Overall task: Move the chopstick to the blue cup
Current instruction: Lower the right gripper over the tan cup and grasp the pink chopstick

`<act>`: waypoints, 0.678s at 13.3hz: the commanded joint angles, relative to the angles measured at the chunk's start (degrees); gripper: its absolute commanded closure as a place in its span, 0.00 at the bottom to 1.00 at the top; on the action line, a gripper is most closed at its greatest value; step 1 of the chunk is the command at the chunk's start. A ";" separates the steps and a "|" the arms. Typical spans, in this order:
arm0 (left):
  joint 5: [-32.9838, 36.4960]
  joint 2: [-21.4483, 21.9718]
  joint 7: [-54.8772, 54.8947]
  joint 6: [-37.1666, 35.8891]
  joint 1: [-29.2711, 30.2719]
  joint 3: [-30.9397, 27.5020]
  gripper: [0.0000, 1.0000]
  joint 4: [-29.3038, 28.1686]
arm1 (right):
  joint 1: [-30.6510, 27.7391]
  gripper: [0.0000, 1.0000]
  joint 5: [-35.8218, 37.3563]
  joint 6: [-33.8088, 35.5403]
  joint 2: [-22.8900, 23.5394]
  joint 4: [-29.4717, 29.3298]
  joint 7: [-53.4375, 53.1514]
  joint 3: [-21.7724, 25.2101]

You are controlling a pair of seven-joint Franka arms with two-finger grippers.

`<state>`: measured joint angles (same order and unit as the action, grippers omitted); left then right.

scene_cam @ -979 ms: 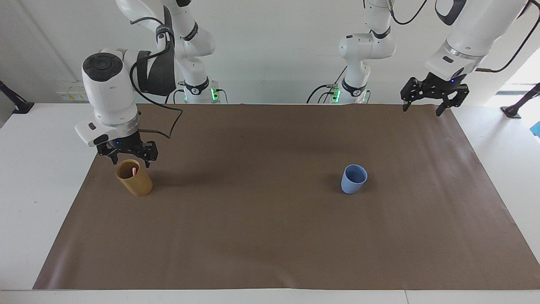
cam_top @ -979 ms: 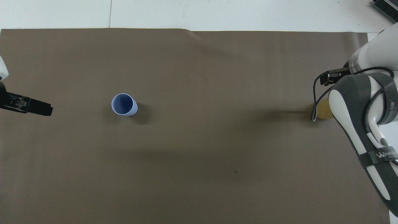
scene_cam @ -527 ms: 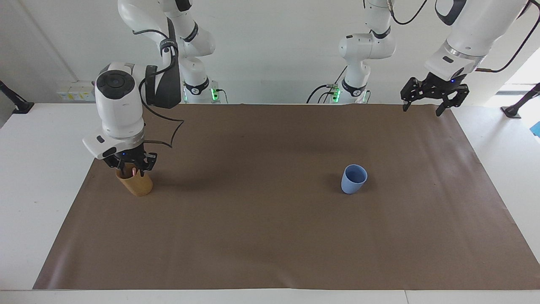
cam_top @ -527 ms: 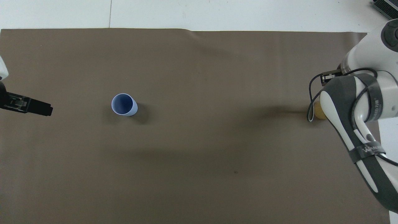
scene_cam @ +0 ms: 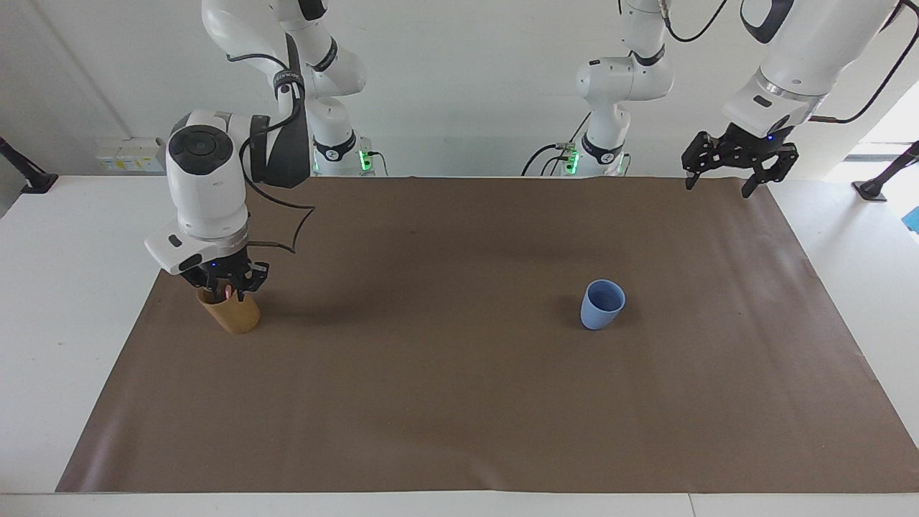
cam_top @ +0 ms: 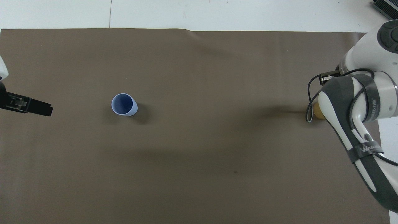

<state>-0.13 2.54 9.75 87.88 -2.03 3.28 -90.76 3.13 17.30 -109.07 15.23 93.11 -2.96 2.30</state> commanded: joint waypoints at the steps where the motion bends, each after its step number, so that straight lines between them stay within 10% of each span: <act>1: -0.31 1.50 -0.08 0.63 0.89 0.50 0.00 -1.52 | -0.32 0.97 1.25 -0.97 -0.38 0.58 0.93 -0.36; 7: -0.31 1.50 -0.08 0.63 0.89 0.50 0.00 -1.52 | -0.32 1.00 0.54 -0.97 -0.38 0.23 0.85 -0.36; 9: -0.31 1.50 -0.08 0.63 0.89 0.50 0.00 -1.52 | -0.41 0.75 0.45 -1.06 -0.29 0.14 0.85 -0.36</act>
<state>-0.13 2.54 9.75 87.88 -2.03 3.28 -90.76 3.14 17.30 -109.20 15.23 93.03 -2.95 2.30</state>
